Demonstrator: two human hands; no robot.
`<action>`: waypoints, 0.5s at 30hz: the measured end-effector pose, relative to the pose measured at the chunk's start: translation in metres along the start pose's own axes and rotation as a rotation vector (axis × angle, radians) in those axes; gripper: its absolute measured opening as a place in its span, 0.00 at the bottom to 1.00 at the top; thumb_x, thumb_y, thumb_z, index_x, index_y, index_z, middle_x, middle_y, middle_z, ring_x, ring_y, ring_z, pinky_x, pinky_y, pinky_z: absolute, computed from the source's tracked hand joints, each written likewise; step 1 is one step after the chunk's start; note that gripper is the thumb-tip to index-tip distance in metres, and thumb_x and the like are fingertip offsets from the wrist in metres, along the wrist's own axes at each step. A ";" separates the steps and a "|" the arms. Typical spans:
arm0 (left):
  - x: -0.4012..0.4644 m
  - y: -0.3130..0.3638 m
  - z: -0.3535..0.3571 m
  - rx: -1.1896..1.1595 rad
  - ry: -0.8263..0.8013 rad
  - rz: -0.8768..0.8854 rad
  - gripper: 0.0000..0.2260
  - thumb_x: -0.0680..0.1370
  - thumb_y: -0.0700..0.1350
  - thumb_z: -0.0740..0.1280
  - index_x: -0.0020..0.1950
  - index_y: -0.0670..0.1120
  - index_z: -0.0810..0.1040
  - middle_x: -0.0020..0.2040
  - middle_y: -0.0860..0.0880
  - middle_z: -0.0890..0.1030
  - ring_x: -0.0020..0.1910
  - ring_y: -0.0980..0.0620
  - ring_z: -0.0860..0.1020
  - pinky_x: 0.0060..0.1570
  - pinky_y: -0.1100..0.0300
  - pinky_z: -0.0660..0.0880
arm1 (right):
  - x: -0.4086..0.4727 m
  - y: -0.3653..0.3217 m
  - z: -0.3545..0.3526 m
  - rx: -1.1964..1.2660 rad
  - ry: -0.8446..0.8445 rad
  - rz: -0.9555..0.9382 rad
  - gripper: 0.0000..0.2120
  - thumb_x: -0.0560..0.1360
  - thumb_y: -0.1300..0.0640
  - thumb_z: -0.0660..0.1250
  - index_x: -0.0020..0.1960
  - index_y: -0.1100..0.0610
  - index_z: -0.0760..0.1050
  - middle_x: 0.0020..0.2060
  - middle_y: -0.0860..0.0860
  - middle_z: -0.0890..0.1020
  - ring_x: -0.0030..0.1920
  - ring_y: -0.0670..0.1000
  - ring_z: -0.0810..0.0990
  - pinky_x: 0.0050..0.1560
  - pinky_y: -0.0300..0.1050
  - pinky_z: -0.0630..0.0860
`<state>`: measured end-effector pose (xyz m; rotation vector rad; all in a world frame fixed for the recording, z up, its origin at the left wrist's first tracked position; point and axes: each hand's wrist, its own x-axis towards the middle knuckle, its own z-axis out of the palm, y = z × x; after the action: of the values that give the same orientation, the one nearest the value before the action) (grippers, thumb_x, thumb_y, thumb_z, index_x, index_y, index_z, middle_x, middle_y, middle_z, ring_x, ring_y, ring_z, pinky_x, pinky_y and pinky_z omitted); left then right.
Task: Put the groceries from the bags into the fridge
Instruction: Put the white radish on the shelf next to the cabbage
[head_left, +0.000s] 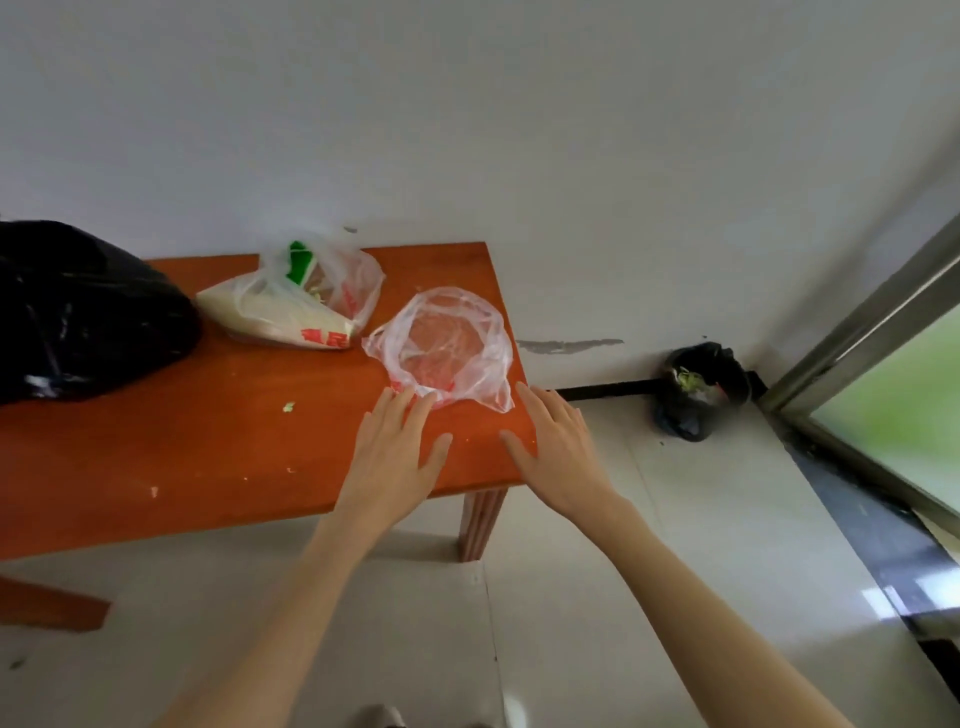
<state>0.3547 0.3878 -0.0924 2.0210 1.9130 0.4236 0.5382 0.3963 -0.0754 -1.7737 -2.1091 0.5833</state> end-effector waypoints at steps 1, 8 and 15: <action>0.012 -0.010 -0.001 0.003 -0.001 -0.015 0.26 0.79 0.58 0.52 0.75 0.50 0.55 0.77 0.49 0.54 0.76 0.49 0.48 0.73 0.49 0.48 | 0.016 -0.003 0.005 -0.003 -0.009 -0.002 0.27 0.79 0.48 0.58 0.74 0.53 0.56 0.72 0.53 0.63 0.73 0.55 0.59 0.73 0.53 0.56; 0.116 -0.101 -0.016 0.006 0.040 -0.016 0.24 0.80 0.54 0.55 0.75 0.49 0.57 0.77 0.47 0.55 0.76 0.47 0.49 0.74 0.48 0.51 | 0.132 -0.039 0.057 0.000 -0.043 -0.042 0.26 0.79 0.46 0.56 0.74 0.52 0.57 0.74 0.52 0.61 0.74 0.54 0.57 0.73 0.50 0.54; 0.229 -0.194 -0.055 0.016 0.039 0.032 0.20 0.80 0.49 0.55 0.72 0.47 0.62 0.74 0.44 0.60 0.75 0.46 0.52 0.73 0.46 0.52 | 0.245 -0.098 0.109 0.019 -0.143 -0.020 0.26 0.80 0.46 0.55 0.75 0.52 0.56 0.74 0.50 0.60 0.75 0.52 0.54 0.73 0.48 0.51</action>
<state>0.1686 0.6274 -0.1277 2.0702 1.9152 0.4606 0.3582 0.6129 -0.1241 -1.7452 -2.2048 0.7431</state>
